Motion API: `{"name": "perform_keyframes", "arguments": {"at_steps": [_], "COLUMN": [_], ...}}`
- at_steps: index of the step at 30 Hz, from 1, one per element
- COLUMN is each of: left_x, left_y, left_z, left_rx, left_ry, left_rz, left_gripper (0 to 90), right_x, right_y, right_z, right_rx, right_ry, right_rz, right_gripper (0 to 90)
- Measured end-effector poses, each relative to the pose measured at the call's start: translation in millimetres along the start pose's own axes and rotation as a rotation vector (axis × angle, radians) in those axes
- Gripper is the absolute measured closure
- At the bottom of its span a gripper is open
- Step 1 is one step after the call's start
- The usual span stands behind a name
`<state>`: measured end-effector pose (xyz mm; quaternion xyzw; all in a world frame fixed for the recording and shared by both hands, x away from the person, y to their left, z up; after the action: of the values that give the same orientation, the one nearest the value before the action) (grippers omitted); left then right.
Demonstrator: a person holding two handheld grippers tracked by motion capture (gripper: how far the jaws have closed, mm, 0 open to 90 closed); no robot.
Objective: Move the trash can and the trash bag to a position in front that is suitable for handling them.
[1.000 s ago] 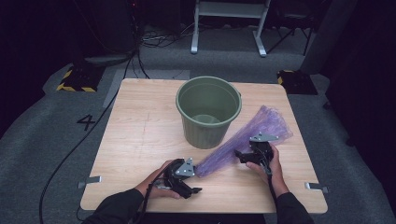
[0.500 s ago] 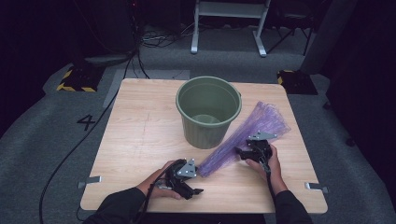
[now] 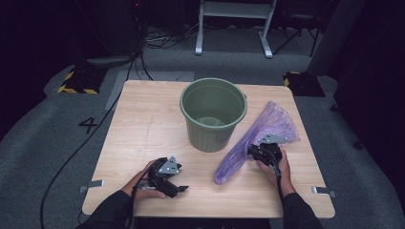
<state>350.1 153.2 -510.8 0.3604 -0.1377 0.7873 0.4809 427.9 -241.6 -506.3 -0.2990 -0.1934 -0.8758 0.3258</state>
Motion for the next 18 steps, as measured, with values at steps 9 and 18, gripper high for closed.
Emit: {"name": "perform_keyframes", "arguments": {"at_steps": [9, 18], "left_x": [25.0, 46.5], "left_y": [-12.1, -11.3], "left_z": [-23.1, -44.9], "left_rx": [0.087, 0.134], "left_ry": [0.019, 0.027], "left_rz": [0.087, 0.136], "left_gripper": [17.0, 17.1], "right_x": [9.9, 17.7], "right_y": [-4.5, -5.5], "right_z": [0.2, 3.4], "right_rx": [0.044, 0.058], "right_ry": [0.016, 0.047], "right_rz": [0.028, 0.036], "right_gripper": [83.1, 87.3]}}
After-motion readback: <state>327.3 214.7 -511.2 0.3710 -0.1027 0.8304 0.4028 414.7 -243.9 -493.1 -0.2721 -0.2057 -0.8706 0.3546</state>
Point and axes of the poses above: each handheld gripper's, and its own axes: x roughly backward along the jaws, z roughly out of its top, y roughly to its right, the point moved 1 cm from there along -x, roughly forward along the jaws, and after that the axes turned 10 degrees about x, right-handed, at the moved point
